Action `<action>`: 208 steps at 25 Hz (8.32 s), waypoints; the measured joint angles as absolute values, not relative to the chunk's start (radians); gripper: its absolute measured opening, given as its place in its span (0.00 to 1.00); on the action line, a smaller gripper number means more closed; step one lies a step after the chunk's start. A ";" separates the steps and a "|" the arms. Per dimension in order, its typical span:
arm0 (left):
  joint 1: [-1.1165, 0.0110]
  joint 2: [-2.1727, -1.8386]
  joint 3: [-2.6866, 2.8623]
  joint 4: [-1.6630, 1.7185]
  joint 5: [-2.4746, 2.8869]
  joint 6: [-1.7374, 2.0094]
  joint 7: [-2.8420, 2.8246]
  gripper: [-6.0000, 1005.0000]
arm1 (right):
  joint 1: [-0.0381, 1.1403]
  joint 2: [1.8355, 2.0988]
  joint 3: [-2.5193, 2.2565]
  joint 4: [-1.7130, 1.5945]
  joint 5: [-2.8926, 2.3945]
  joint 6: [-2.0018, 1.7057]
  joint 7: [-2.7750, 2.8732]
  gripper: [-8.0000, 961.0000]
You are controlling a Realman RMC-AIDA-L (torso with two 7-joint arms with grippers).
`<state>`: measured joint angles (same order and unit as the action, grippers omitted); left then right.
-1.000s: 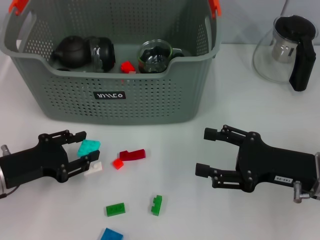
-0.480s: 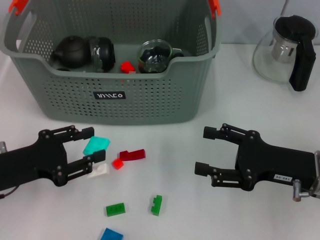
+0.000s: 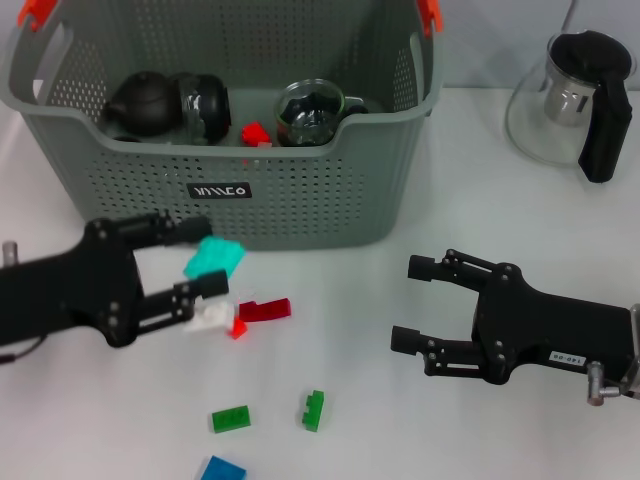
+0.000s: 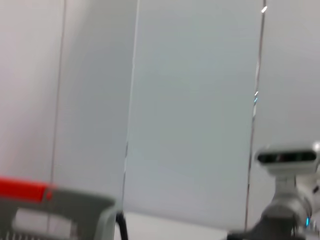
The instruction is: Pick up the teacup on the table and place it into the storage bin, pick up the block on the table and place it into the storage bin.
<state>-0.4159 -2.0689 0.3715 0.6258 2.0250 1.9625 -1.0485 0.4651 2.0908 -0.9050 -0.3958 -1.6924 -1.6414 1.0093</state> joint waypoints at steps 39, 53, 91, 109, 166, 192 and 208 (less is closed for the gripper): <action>-0.777 -2.026 1.013 0.851 2.001 0.882 -1.610 0.57 | 0.478 2.094 -0.905 -0.394 -1.692 -1.641 1.009 0.95; -0.834 -2.157 1.074 0.925 2.589 0.698 -1.904 0.57 | 0.478 2.094 -0.905 -0.392 -1.690 -1.640 1.009 0.95; -0.571 -2.122 0.803 1.079 1.839 1.023 -1.650 0.88 | 0.466 2.092 -0.905 -0.392 -1.691 -1.643 1.008 0.95; -0.540 -2.169 0.958 1.063 1.900 0.825 -1.218 0.87 | 0.472 2.091 -0.893 -0.395 -1.689 -1.646 1.007 0.95; -0.260 -2.165 0.471 0.681 2.255 1.761 -0.766 0.87 | 0.488 2.098 -0.854 -0.370 -1.689 -1.606 1.012 0.95; -0.215 -2.174 0.451 0.613 2.355 1.668 -0.578 0.85 | 0.499 2.100 -0.851 -0.336 -1.689 -1.577 0.996 0.95; -0.216 -2.174 0.459 0.598 2.357 1.649 -0.571 0.67 | 0.500 2.100 -0.853 -0.334 -1.692 -1.575 0.996 0.95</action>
<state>-0.2165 -2.1738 0.4587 0.5982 2.3569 1.6494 -0.5714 0.5001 2.1000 -0.8530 -0.3344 -1.6920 -1.5753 0.9955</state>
